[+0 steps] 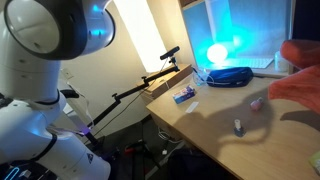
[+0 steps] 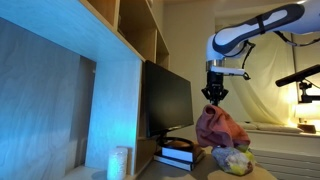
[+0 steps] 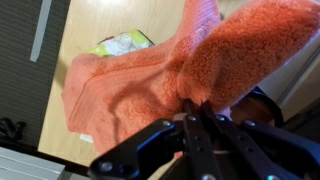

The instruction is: Remove the towel on the bag, move the bag to the left , pick up the small bottle and put it in the bag

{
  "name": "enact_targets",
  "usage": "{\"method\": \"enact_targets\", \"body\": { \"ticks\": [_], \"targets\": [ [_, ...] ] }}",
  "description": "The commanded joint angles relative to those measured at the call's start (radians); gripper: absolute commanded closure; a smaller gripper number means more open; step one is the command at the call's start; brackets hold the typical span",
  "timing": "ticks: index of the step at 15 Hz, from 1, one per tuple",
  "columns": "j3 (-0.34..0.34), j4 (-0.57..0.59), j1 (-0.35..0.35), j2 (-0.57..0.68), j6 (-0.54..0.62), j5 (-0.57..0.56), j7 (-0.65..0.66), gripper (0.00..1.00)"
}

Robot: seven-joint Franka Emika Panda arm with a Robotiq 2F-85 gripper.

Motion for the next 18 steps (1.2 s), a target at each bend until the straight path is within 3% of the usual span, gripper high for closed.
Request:
{"method": "enact_targets", "body": {
  "ticks": [1, 9, 10, 11, 18],
  "targets": [
    [0.015, -0.042, 0.003, -0.113, -0.049, 0.01, -0.02, 0.98],
    [0.018, -0.082, 0.072, -0.227, -0.05, -0.008, -0.016, 0.98],
    [0.01, -0.022, 0.061, -0.166, -0.03, -0.001, 0.0, 0.98],
    [0.01, -0.023, 0.066, -0.17, -0.03, -0.001, 0.001, 0.92],
    [0.01, -0.023, 0.06, -0.157, -0.03, -0.001, 0.002, 0.92]
  ]
}}
